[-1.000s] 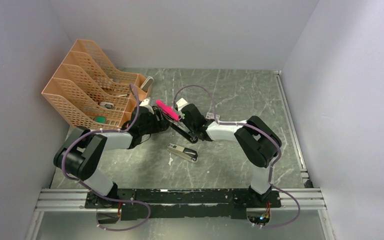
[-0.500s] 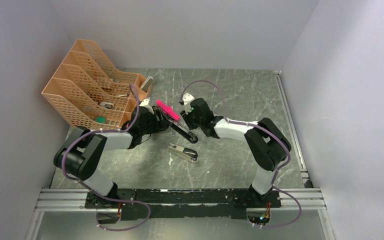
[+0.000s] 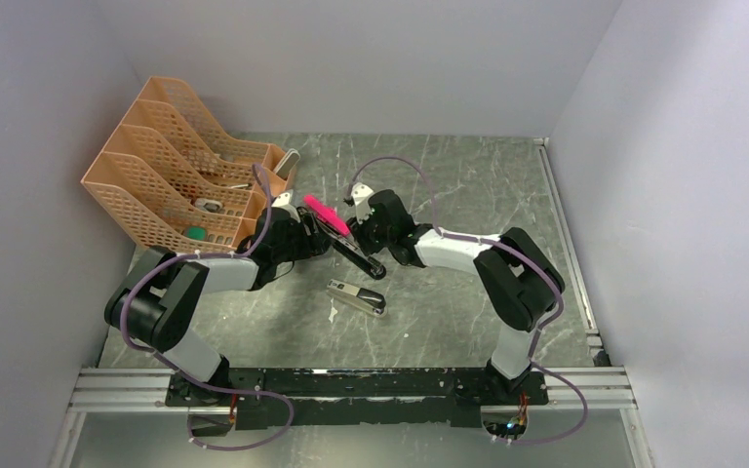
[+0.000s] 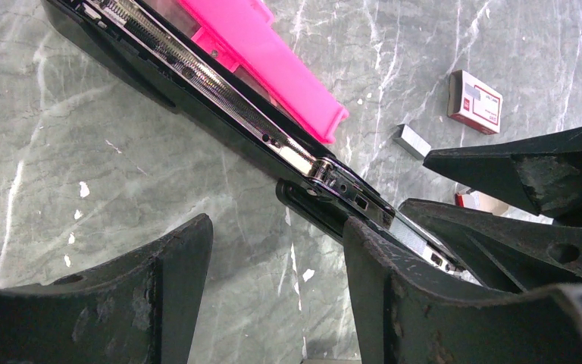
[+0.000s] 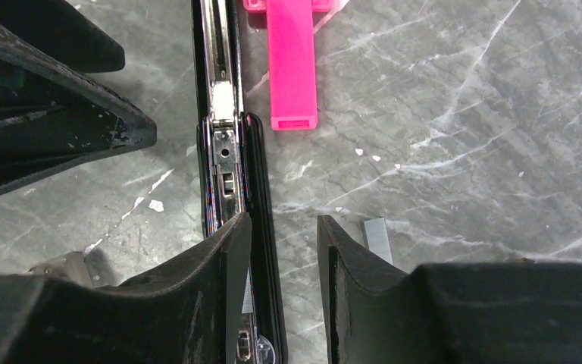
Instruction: Load the staples into the stapler
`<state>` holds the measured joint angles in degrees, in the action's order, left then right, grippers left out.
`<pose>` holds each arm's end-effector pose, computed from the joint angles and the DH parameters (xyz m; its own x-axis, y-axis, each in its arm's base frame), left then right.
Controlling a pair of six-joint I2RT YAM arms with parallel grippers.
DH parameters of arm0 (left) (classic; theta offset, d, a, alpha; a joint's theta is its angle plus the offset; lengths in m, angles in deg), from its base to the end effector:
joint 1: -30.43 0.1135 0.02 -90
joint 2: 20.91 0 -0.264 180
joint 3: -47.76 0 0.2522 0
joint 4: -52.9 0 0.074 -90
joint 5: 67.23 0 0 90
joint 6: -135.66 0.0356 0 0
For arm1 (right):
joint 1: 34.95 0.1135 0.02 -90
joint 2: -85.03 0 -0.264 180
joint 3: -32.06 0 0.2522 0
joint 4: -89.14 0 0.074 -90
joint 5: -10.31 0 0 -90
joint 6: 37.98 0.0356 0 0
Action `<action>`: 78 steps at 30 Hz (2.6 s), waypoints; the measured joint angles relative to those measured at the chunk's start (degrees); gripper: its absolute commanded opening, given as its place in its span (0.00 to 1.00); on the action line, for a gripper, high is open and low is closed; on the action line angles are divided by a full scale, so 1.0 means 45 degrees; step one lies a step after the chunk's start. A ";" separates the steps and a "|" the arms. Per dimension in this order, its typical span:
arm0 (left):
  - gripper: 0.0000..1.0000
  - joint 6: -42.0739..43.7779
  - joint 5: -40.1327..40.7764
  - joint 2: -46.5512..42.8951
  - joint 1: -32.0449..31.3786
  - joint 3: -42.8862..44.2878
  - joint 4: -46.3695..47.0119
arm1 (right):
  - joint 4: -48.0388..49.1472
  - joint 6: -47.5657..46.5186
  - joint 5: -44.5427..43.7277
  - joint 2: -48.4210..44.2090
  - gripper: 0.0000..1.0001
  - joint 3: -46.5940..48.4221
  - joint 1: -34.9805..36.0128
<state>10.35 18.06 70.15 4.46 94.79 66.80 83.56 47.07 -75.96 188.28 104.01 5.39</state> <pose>0.2692 -0.1344 0.1472 -0.6574 -0.3205 -0.6820 0.1474 0.8328 -0.5335 0.2909 0.2501 0.1737 -0.3966 -0.4498 -0.8003 -0.7225 0.6907 -0.0301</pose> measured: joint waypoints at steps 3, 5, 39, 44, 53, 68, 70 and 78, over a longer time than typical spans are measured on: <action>0.68 0.0000 0.0005 0.0000 0.0000 0.0000 0.0000 | -0.0243 -0.0005 -0.0039 0.0073 0.41 0.0058 0.0000; 0.68 0.0000 0.0005 0.0000 0.0000 0.0000 0.0000 | -0.0301 -0.0005 -0.0053 0.0141 0.41 0.0131 0.0000; 0.68 0.0000 0.0005 0.0000 0.0000 0.0000 0.0005 | -0.1472 -0.0155 0.0053 -0.0806 0.40 -0.0529 -0.0024; 0.68 0.0000 0.0005 0.0000 0.0000 0.0000 0.0005 | -0.1841 -0.0170 -0.0019 -0.1005 0.39 -0.0578 -0.0024; 0.68 0.0000 0.0005 0.0000 0.0000 0.0000 0.0000 | -0.1972 -0.0165 0.0024 -0.1399 0.39 -0.0821 -0.0024; 0.68 0.0005 0.0005 0.0000 -0.0024 0.0000 0.0000 | -0.1049 -0.0044 0.0782 -0.0005 0.39 0.0335 -0.0024; 0.68 0.0005 0.0005 0.0000 -0.0024 0.0000 0.0000 | -0.1049 -0.0044 0.0806 0.0175 0.39 0.0345 -0.0024; 0.68 0.0019 0.0010 0.0000 -0.0024 0.0000 0.0000 | -0.1035 -0.0034 0.0748 0.0330 0.39 0.0452 -0.0024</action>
<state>10.44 18.11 70.15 4.35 94.79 66.80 78.91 46.92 -72.59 189.76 106.05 5.28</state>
